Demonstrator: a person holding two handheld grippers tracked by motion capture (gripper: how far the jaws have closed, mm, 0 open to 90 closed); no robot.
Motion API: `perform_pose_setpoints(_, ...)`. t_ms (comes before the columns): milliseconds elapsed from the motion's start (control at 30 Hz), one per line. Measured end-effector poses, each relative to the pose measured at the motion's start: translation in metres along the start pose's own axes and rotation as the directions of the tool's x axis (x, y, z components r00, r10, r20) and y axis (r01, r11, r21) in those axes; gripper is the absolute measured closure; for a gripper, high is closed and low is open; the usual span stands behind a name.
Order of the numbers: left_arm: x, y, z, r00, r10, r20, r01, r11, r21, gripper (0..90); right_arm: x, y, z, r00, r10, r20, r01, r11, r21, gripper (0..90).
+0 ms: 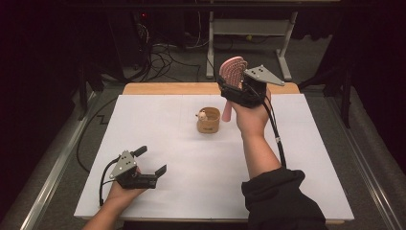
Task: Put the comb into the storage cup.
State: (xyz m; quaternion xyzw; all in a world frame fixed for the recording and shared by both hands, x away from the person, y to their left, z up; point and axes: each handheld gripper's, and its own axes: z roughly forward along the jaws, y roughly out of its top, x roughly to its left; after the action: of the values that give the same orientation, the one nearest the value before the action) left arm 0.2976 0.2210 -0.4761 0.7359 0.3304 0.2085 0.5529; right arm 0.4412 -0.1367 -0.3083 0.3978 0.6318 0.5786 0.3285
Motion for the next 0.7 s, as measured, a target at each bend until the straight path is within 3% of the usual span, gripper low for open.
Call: perform_pose_setpoints(700,0.001,0.000,-0.001,1.0000,-0.007,-0.003,0.007,1.0000,-0.005,0.0,0.016,0.005,0.024,0.9999,-0.003,-0.016,0.003,1.000,-0.018,20.5)
